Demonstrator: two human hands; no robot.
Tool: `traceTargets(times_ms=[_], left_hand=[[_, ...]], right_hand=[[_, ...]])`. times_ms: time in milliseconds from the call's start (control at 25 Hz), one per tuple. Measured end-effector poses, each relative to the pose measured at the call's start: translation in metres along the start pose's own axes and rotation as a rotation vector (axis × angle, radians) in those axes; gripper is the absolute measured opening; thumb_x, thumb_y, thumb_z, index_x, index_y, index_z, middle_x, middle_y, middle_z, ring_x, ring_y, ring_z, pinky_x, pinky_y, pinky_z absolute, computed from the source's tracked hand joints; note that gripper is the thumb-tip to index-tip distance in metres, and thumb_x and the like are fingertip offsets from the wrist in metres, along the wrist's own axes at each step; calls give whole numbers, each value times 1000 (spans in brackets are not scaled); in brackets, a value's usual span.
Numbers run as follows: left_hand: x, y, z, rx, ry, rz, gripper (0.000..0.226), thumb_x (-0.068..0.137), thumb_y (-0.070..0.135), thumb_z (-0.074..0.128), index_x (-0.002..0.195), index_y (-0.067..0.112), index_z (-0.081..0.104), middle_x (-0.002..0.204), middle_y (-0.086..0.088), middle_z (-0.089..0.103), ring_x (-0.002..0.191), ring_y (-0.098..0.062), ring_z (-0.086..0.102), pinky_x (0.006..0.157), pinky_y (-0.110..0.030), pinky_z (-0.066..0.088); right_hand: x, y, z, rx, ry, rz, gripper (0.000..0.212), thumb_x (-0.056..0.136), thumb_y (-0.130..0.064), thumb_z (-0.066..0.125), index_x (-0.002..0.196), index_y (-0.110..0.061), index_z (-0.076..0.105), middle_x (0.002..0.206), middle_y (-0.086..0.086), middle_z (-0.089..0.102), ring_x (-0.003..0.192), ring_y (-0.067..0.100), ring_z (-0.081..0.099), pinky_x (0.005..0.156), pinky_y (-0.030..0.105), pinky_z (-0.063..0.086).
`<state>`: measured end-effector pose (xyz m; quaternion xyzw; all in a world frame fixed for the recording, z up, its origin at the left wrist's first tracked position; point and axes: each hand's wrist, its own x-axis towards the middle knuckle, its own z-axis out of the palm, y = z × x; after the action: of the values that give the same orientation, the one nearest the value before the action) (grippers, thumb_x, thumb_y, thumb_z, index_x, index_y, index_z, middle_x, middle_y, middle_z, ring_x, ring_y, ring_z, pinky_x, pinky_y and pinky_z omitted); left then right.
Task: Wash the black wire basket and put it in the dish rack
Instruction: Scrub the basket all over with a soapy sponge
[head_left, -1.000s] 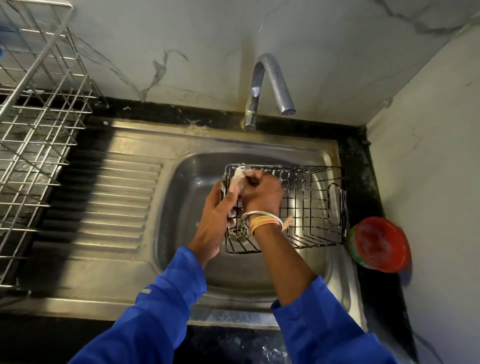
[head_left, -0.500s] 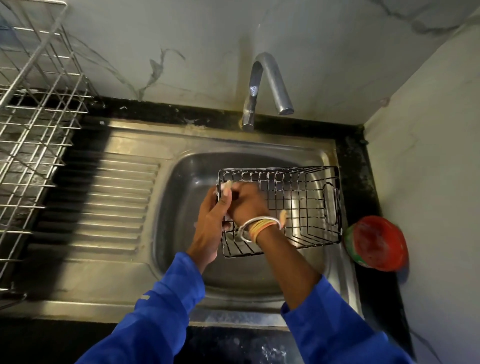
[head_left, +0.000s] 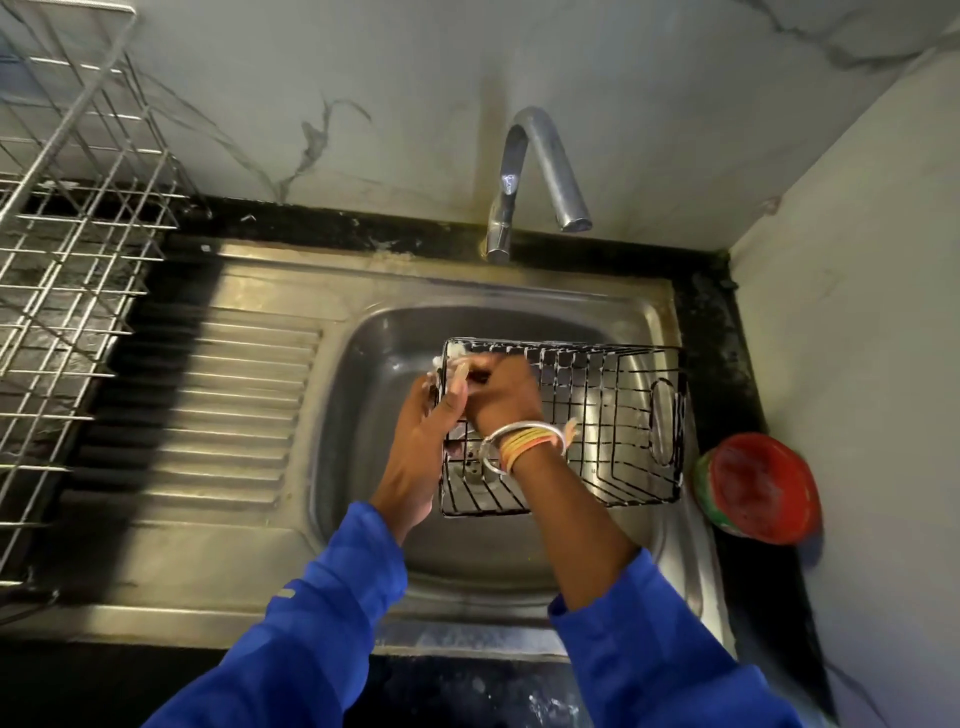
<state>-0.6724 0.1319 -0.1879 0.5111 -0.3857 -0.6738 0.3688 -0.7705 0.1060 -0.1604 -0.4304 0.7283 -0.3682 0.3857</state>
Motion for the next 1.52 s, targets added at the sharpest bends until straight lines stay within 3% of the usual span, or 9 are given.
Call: traceTargets(times_ms=[120,280,480,680,840,1000,1200,1360,1520], left_hand=[[2,0,-7,22,0,23,74,72,76,62,128,28,61,123,5,72,114,-18,68,92,-48,55],[9,-4,-13,-48,67,42,83,76,77,66,125,10,62,116,-13,72,104,-35,71,78,-46,58],[3,-8,-5,-83,24,-26,90,71,84,64,124,11,65,114,-11,75,99,-28,71,81,-46,55],[8,-3,-11,-103,63,2,101,66,86,69,118,0,63,113,-25,68,98,-33,64,86,-58,54],[8,-2,-18,-75,45,32,84,76,81,63,121,11,67,119,-9,74,113,-28,69,102,-51,50],[5,-3,-12,-66,15,59,63,88,67,57,115,11,71,106,-7,76,98,-21,72,80,-34,53],[5,0,-13,-63,16,106,77,80,75,65,108,3,68,101,-25,69,94,-38,67,83,-49,54],[7,3,-23,-114,74,63,85,71,84,67,122,16,67,123,-9,72,121,-32,65,109,-59,43],[7,9,-24,-154,91,46,90,66,86,69,124,18,67,126,-7,71,124,-32,63,111,-61,41]], right_hand=[[3,7,-8,56,61,33,8,85,-1,65,90,-2,72,80,1,69,66,3,63,64,11,53],[-15,26,-1,-239,-320,119,11,82,-1,62,76,-6,70,80,15,69,75,29,68,70,42,60],[6,3,-11,22,66,45,14,86,1,65,98,-4,70,91,3,69,78,9,66,69,15,56],[-16,22,-9,-216,-340,98,16,85,-5,62,71,-10,68,79,9,70,65,19,64,62,36,58],[8,19,-32,-109,277,150,15,86,-4,64,100,-7,70,96,9,71,76,14,65,60,15,49],[-18,4,10,-204,4,-109,13,89,-7,59,91,-14,70,88,2,67,75,10,64,71,25,55],[-20,8,18,-604,-21,-331,18,84,-15,64,103,-15,65,113,7,54,98,21,56,85,29,50],[-4,8,-27,-724,1,-112,18,91,-13,60,107,-11,68,108,11,64,94,25,63,78,32,52],[22,25,-75,-646,242,64,16,90,-16,60,94,-5,71,91,15,72,86,26,69,71,27,51]])
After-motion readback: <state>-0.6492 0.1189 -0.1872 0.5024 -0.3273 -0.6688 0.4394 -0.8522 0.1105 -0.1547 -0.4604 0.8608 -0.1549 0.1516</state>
